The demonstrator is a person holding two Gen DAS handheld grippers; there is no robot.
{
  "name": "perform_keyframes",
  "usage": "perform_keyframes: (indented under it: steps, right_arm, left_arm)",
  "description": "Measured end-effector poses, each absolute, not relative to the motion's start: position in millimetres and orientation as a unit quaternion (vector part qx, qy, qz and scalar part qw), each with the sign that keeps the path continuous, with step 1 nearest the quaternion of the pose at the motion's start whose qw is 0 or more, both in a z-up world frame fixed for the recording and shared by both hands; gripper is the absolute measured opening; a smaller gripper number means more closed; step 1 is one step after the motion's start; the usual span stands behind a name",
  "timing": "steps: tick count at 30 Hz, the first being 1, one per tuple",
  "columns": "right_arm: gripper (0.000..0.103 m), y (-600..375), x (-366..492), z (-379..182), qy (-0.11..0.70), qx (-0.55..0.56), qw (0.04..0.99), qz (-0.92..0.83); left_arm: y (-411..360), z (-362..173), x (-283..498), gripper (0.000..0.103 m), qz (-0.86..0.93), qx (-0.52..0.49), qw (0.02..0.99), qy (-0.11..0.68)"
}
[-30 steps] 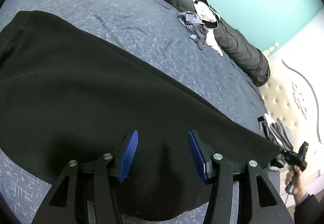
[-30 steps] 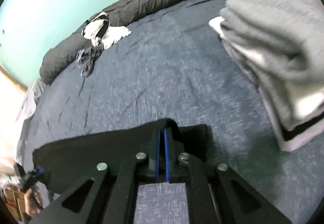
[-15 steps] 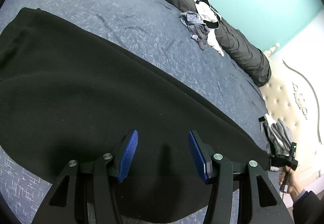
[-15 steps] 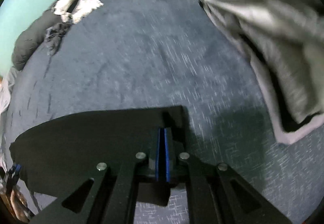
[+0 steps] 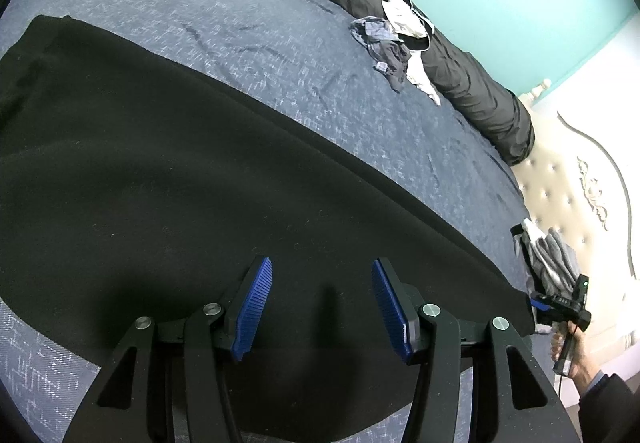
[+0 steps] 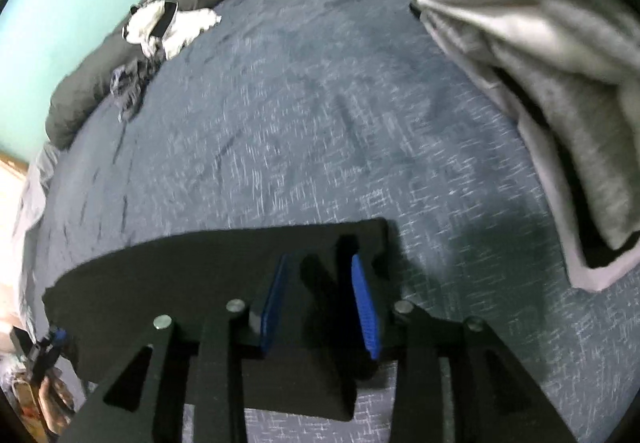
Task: Fold clothes
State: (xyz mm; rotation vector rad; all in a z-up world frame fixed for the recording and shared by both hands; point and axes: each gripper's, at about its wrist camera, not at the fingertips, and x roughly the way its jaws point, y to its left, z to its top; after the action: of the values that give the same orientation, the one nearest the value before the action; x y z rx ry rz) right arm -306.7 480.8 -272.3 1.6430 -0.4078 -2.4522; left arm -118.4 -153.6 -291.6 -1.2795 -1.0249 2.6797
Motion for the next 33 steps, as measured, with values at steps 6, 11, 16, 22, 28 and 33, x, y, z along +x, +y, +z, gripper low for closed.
perform_keyframes:
  steps: [6,11,16,22,28,33]
  right_arm:
    - [0.005,472.2,-303.0,-275.0,-0.113,0.534,0.082,-0.834]
    - [0.003,481.7,-297.1,-244.1,-0.109,0.466,0.061,-0.876]
    - [0.003,483.1,-302.5,-248.8,-0.086,0.475,0.028,-0.875]
    - [0.003,476.9,-308.7,-272.8,-0.040,0.506,-0.021,-0.861]
    - [0.007,485.0,-303.1,-255.6,-0.048,0.486,-0.054,-0.871]
    - [0.015,438.6,-294.6,-227.8,-0.047,0.461,0.045,-0.885]
  left_arm:
    - [-156.1,-292.0,-118.4,0.057,0.853,-0.406,-0.004,-0.329]
    - [-159.1,-291.2,-117.3,0.057,0.853,-0.405,-0.006,-0.330]
    - [-164.4,-288.1,-114.6,0.057,0.854,-0.400,-0.010,-0.333]
    - [-176.0,-284.8,-109.1,0.057,0.856,-0.393,-0.016,-0.336]
    - [-195.5,-282.1,-102.4,0.057,0.854,-0.387,-0.026,-0.346]
    - [-212.0,-277.1,-97.4,0.058,0.855,-0.383,-0.042,-0.348]
